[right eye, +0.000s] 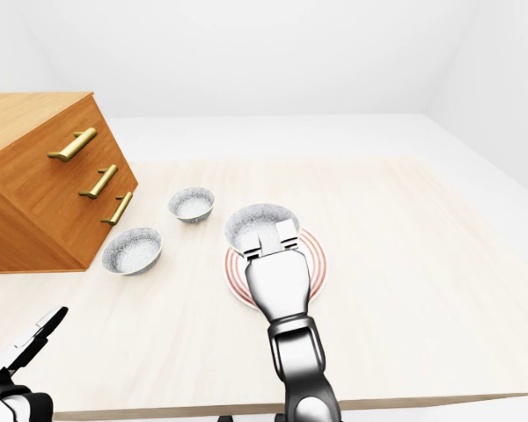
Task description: Put the bowl at the front on the plate.
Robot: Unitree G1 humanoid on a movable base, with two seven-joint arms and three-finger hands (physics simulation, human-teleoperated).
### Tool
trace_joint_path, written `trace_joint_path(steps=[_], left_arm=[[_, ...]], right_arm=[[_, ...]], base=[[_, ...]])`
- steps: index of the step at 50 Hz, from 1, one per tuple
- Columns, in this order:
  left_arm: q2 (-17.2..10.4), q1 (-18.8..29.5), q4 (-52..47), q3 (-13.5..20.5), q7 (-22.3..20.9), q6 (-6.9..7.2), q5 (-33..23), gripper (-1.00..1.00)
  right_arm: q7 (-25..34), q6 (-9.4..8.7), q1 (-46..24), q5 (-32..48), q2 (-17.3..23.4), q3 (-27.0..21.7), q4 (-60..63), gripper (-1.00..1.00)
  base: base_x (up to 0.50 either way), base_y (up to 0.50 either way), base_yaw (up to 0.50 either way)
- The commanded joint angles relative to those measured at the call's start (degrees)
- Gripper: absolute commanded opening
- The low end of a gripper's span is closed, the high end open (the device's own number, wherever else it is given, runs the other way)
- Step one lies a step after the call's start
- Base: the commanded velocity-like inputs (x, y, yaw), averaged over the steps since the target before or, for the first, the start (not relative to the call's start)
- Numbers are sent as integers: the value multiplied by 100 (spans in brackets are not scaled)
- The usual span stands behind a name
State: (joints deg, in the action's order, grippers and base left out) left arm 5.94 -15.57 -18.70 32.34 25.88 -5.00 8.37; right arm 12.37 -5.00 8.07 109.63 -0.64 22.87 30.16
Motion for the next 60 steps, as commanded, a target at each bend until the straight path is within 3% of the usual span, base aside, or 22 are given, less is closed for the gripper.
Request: trace_joint_path(steps=[1, 28, 60], left_arm=[[24, 6, -13, 28, -24, 0, -2, 100], [31, -15, -76, 22, -26, 0, -5, 100], [1, 7, 32, -7, 8, 0, -24, 100]], right_arm=[[-247, 0, 113, 279, 96, 11, -102, -100], [-715, 0, -104, -230, 26, -338, -1219, -100], [-1013, 0, -61, -407, 62, -503, -1347, -100]], base=[[0, 0, 0], [0, 0, 0], [0, 0, 0]])
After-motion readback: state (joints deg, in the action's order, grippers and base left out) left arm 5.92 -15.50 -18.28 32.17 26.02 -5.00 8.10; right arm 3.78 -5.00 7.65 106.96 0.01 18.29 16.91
